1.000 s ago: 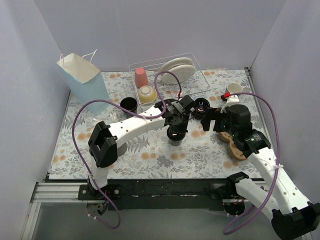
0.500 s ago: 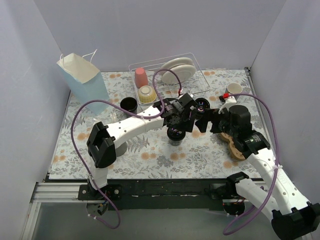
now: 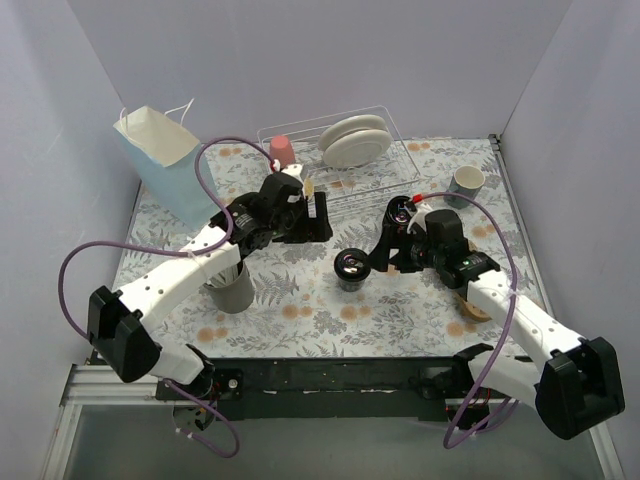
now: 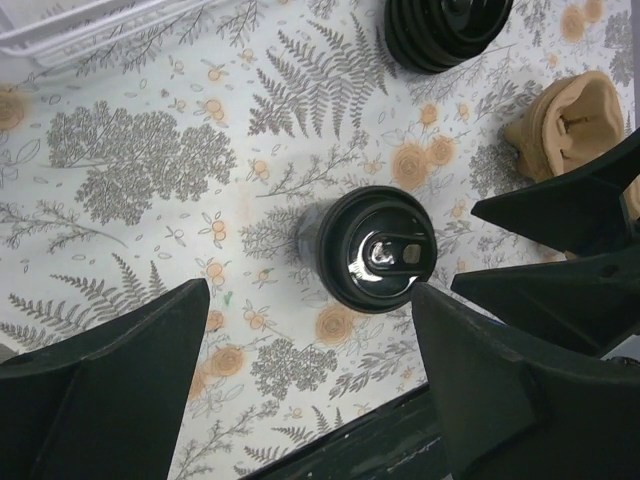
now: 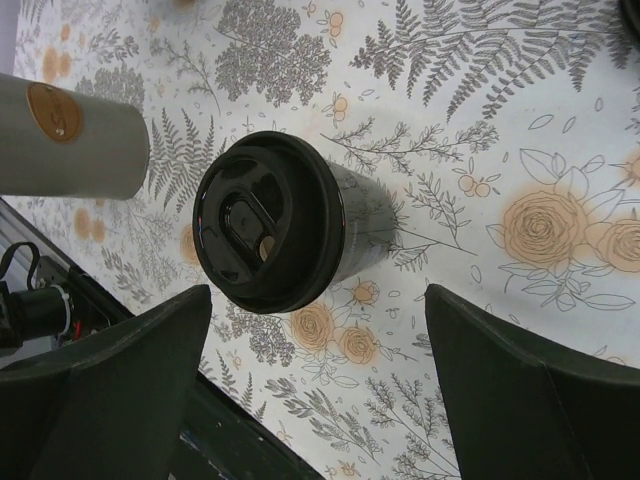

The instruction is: Pack the takeout coffee

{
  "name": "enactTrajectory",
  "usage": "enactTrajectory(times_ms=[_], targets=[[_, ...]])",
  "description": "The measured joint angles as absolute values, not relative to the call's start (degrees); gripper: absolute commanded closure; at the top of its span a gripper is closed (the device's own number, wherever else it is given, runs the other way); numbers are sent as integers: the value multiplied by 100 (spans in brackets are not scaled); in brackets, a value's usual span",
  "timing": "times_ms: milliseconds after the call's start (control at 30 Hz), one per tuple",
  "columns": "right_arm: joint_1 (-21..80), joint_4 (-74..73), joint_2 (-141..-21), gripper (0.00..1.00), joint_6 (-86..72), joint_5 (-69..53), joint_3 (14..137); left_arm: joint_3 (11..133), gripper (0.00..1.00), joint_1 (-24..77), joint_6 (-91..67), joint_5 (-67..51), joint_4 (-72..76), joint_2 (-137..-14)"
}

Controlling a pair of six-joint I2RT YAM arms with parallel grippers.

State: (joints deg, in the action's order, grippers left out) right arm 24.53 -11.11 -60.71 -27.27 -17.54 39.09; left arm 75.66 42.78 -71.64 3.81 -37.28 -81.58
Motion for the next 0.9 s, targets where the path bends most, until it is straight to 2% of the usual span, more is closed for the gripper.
enactTrajectory(times_ms=[200,400,500,533,633,900], targets=[[2698,-854,-6427,11,-2753,-1673,3905,7087,14,4021,-6982,-86,-3422,-8020],[2781,-760,-6731,18,-2707,-1603,3872,6785,18,3997,-6818,-482,-3074,-8014],[2783,-674,-6790,24,-2659,-1559,3872,6650,21,3994,-6792,-683,-2917,-8014],[2783,-615,-6812,30,-2633,-1577,3870,6606,22,3992,-6794,-722,-2862,-8014],[2783,-451,-6936,39,-2486,-1719,3872,6431,25,3990,-6799,-873,-2681,-8016],[2783,-257,-7116,42,-2222,-2023,3935,5946,28,3990,-6836,-1098,-2191,-8206]])
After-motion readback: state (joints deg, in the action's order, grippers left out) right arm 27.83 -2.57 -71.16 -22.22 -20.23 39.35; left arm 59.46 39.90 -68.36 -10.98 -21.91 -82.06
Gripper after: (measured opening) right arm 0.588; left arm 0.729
